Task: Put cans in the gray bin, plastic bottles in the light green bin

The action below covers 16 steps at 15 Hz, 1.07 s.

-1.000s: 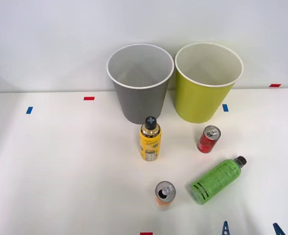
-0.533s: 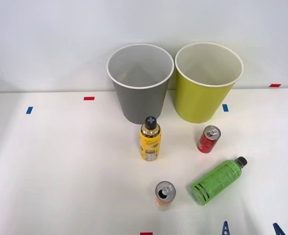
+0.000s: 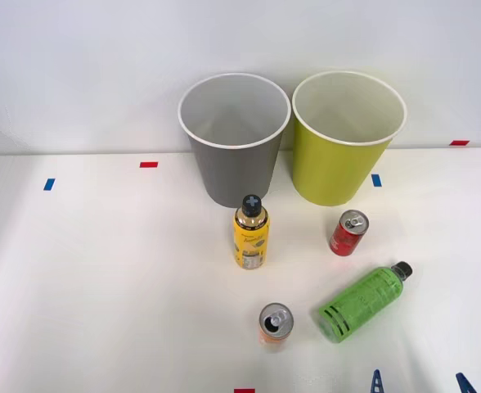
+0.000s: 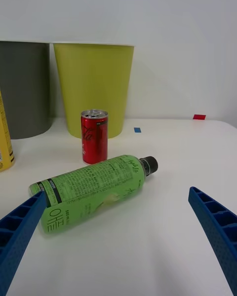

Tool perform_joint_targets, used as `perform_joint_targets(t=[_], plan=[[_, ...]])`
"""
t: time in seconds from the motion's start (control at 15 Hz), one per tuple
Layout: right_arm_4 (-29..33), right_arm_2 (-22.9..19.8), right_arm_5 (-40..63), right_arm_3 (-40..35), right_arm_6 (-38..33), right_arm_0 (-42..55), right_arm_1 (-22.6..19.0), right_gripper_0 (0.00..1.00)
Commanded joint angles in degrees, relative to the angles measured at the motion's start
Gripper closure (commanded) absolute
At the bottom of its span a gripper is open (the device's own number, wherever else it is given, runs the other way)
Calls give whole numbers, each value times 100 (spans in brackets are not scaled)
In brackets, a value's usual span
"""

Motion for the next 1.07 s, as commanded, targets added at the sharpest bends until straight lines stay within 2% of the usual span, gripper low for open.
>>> perform_joint_targets(t=[0.07,1.07], plan=[[0,0,0,0,0,0,0,0],[0,0,0,0,0,0,0,0]])
